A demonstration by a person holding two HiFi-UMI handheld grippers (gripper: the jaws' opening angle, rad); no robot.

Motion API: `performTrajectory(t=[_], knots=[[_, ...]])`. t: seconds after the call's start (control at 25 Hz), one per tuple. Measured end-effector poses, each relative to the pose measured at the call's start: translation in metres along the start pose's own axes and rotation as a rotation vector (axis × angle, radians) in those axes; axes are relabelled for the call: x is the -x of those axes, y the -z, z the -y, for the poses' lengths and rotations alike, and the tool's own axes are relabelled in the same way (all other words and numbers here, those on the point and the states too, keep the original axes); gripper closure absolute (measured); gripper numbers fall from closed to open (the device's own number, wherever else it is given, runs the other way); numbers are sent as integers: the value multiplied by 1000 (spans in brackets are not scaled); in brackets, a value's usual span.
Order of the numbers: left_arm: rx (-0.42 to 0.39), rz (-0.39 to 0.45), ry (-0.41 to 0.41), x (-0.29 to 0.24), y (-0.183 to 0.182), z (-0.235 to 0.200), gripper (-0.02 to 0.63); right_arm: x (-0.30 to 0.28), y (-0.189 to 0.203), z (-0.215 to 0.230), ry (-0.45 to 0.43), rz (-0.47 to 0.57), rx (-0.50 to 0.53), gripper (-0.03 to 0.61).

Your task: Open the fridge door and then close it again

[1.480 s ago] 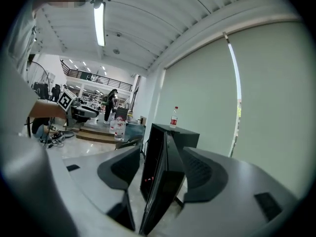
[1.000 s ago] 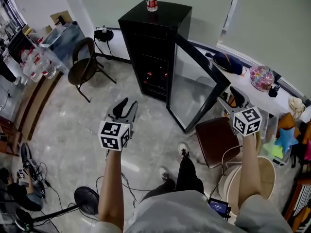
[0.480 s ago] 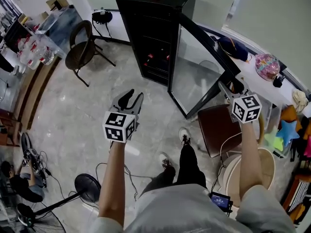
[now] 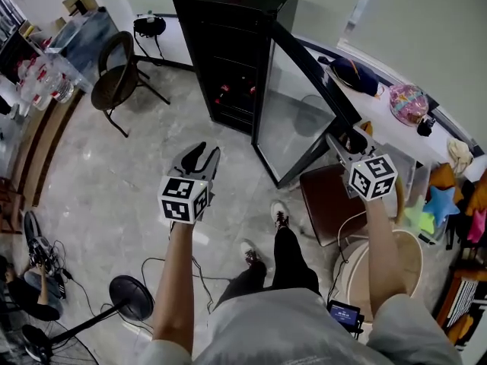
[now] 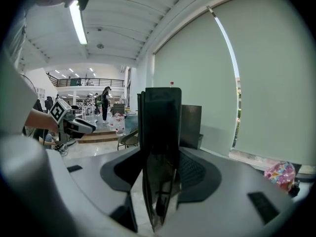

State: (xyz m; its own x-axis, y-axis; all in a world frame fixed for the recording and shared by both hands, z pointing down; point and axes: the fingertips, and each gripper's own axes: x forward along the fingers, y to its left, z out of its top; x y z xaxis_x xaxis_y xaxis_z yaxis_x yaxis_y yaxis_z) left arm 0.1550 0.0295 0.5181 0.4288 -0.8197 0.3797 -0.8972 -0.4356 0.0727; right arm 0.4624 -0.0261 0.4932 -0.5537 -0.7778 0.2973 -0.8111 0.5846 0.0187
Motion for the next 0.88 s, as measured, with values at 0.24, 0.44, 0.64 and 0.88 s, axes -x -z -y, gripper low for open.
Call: performTrajectory(t=[0.24, 0.44, 0.64, 0.88], knots=[[-5, 1, 2, 7, 4, 5, 480, -1, -2, -34, -75, -5, 2, 370], [19, 6, 3, 19, 6, 9, 480, -7, -2, -63, -176, -72, 79, 365], [15, 7, 18, 30, 8, 19, 480, -12, -8, -91, -263, -86, 83, 368], [19, 2, 30, 40, 19, 35, 480, -23, -12, -128, -335, -97, 132, 381]])
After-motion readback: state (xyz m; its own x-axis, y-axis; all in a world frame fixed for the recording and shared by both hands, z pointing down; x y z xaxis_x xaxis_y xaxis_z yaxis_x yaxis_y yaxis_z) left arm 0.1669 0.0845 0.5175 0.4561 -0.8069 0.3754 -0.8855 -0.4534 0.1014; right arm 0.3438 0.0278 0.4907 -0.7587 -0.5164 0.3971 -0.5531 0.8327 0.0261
